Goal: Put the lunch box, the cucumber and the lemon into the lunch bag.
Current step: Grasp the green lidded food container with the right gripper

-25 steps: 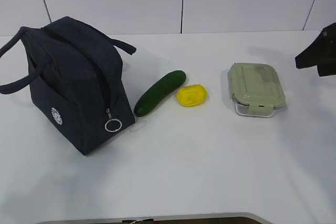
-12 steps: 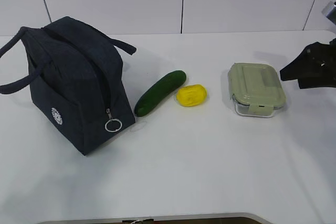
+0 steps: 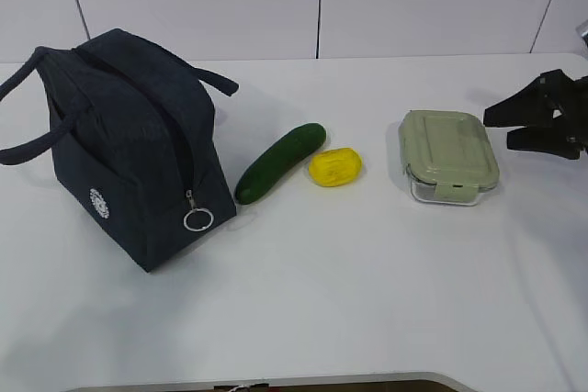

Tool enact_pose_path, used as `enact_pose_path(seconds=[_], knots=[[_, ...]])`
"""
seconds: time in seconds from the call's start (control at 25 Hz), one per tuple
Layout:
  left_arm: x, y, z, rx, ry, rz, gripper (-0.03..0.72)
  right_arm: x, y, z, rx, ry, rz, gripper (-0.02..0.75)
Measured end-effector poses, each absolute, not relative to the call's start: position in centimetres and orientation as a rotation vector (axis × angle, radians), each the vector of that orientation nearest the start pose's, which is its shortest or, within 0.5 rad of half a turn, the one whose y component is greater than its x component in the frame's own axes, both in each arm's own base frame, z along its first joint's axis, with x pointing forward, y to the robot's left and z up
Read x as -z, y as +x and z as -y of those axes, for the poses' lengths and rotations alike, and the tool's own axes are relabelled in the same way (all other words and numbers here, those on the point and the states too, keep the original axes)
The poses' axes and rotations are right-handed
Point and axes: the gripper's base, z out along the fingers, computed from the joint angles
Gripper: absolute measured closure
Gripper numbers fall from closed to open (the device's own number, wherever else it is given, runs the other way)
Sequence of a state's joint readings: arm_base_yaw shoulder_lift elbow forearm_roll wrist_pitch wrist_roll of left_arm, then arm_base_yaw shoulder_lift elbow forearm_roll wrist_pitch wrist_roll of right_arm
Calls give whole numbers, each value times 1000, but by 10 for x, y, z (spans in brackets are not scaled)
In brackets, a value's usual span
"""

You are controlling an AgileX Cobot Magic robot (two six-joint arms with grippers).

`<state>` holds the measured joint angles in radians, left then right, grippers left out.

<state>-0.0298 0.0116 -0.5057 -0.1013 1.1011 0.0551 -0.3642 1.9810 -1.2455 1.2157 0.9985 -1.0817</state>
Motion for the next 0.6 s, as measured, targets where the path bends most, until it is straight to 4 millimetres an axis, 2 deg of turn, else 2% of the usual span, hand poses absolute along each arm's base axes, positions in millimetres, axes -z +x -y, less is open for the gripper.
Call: enact_pose_path(seconds=[0.24, 0.6], knots=[[-276, -6, 8, 107, 95, -2086, 446, -158, 390, 73, -1085, 82, -2321, 203], [-276, -6, 8, 107, 96, -2087, 446, -141, 393, 80, -1193, 143, -2241, 204]])
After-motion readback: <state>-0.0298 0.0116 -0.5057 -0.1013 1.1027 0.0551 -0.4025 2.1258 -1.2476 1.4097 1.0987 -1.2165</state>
